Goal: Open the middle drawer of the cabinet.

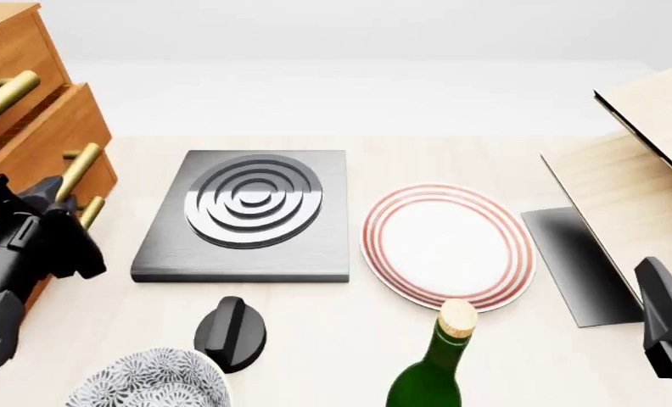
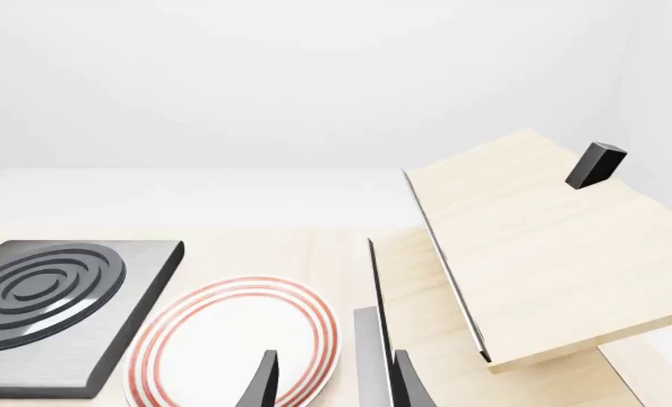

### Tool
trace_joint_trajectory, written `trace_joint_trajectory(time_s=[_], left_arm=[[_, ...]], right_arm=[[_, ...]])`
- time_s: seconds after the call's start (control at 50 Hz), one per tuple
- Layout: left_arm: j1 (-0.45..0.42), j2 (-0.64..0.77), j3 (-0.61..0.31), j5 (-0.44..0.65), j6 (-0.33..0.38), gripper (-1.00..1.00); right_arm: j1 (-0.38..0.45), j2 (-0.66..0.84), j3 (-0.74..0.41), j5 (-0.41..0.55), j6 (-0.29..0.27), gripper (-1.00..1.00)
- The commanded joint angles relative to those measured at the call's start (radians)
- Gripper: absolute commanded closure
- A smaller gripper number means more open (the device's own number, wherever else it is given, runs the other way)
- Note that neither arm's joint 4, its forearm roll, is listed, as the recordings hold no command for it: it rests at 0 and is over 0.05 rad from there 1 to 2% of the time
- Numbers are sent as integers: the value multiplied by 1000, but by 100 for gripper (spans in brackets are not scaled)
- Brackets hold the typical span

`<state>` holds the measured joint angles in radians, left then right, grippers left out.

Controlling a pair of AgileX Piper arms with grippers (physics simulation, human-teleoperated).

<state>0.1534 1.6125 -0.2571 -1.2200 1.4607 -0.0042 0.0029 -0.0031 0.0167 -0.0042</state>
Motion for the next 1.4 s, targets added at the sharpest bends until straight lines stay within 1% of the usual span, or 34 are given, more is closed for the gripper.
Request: trace_joint_trajectory(time_s=[0.02,0.48,0.6,0.8,1.24,1.4], left_arm=[[-26,-27,44,0,-2,100],[-52,-58,71,0,8,100],[-82,-65,86,0,-2,100],[-105,-80,105,0,1,100],[-115,-89,123,0,5,100],[-130,-94,132,0,3,100]], right_arm=[[2,1,0,-5,1,-100],[2,1,0,-5,1,-100],[2,1,0,-5,1,-100],[2,1,0,-5,1,-100],[2,1,0,-5,1,-100],[2,1,0,-5,1,-100]])
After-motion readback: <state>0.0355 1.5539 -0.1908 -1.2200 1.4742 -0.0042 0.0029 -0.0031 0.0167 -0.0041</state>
